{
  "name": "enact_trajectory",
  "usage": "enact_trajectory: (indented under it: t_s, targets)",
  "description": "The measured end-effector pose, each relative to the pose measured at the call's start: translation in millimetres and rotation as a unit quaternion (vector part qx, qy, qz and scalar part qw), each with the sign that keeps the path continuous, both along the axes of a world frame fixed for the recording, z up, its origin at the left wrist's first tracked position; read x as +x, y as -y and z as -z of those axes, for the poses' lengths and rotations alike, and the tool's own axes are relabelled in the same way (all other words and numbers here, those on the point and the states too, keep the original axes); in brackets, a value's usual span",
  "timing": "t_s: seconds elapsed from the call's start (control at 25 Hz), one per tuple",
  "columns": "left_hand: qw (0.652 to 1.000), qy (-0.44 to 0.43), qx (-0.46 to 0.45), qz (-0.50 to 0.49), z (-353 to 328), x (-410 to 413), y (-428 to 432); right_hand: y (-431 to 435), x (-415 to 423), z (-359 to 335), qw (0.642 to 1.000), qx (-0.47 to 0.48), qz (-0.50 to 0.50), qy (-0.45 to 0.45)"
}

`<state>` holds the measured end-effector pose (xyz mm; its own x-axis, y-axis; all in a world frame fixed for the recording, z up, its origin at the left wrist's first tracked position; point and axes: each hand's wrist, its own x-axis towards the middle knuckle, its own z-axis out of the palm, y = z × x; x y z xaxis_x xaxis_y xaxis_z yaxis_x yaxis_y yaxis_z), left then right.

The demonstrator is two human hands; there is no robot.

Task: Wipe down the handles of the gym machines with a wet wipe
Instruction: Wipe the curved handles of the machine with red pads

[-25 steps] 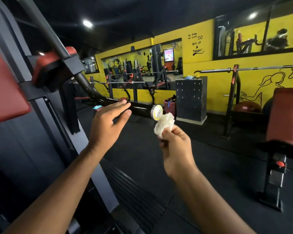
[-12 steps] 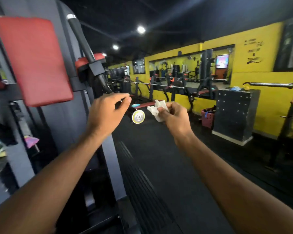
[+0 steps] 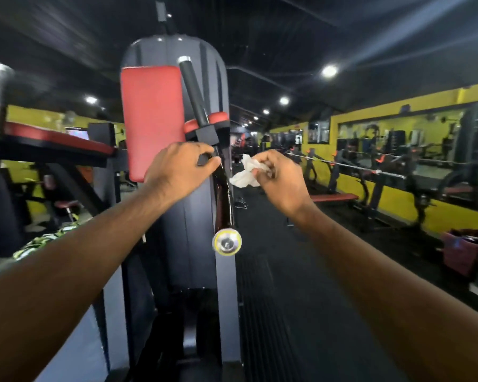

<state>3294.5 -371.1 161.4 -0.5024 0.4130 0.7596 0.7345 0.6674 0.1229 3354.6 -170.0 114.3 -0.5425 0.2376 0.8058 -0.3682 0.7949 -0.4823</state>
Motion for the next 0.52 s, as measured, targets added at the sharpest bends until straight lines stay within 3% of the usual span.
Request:
enact_trajectory:
  t_s: [0.2,0.4,0.52]
  targets:
    - [0.994,-0.010,-0.052,-0.093,-32,-26,-22,-43,-73,-39,0.992,0.103,-0.034,-0.065]
    - [0.969,-0.010,-0.137,-0.205,-65,-57,-34,-61,-153,-89,0.974,0.148,-0.102,-0.136]
    - [0.963,-0.008,-0.108,-0.248,-68,-75,-52,-63,-196,-111,0.957,0.151,-0.161,-0.189]
